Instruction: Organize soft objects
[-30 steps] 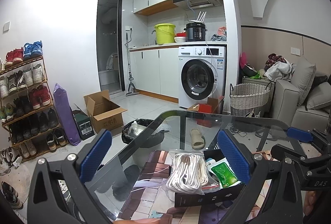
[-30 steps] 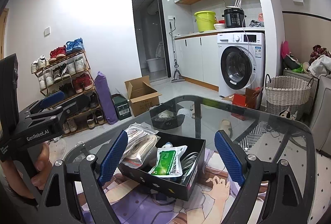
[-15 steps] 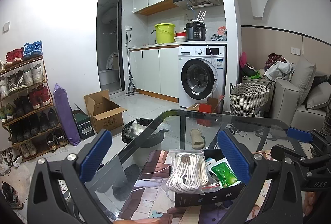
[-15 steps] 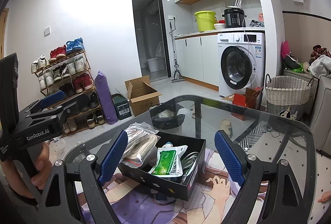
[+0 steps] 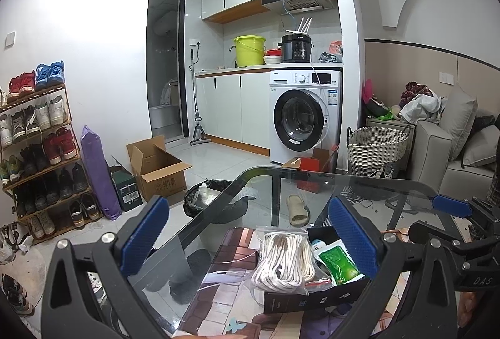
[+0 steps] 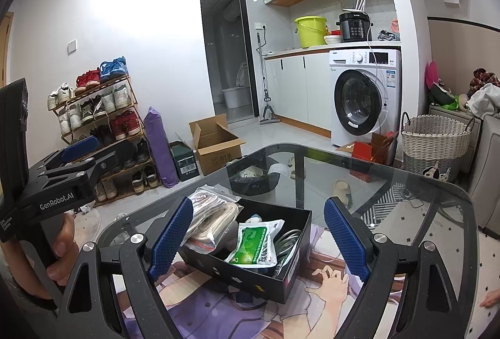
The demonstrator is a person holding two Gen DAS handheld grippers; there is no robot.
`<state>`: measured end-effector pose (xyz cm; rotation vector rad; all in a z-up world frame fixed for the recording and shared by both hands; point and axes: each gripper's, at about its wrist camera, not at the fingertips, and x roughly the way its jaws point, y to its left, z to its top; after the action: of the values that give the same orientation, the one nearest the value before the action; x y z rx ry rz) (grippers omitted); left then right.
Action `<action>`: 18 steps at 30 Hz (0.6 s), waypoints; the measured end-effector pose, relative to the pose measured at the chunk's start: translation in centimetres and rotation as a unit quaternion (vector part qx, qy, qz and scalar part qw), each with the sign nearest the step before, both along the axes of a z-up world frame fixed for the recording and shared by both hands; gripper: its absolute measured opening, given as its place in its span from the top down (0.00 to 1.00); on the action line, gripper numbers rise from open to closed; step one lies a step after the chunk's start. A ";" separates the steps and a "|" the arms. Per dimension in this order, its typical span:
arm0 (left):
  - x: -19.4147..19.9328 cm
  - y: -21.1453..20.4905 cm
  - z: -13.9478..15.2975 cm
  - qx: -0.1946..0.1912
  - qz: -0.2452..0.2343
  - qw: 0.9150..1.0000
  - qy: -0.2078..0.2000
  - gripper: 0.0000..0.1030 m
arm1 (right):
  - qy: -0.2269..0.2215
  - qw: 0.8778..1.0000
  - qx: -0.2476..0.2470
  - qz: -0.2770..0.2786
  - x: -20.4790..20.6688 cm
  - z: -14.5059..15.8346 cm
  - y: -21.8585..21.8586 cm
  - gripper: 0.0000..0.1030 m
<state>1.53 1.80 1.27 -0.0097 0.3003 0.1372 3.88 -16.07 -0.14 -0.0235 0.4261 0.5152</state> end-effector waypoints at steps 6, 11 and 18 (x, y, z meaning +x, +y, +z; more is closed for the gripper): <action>0.0 0.1 -0.2 -0.003 0.002 1.000 0.001 0.00 | 0.002 1.000 0.001 0.000 0.0 0.0 0.0 0.15; 0.1 0.3 -0.3 -0.006 0.002 1.000 0.005 0.00 | 0.005 1.000 0.002 0.000 0.0 -0.2 0.2 0.15; 0.1 0.3 -0.2 -0.003 0.006 1.000 0.006 0.00 | 0.004 1.000 0.002 -0.001 -0.1 -0.3 0.3 0.15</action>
<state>1.61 2.09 1.04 -0.0176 0.3121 0.1486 3.77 -15.74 -0.47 -0.0182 0.4322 0.5150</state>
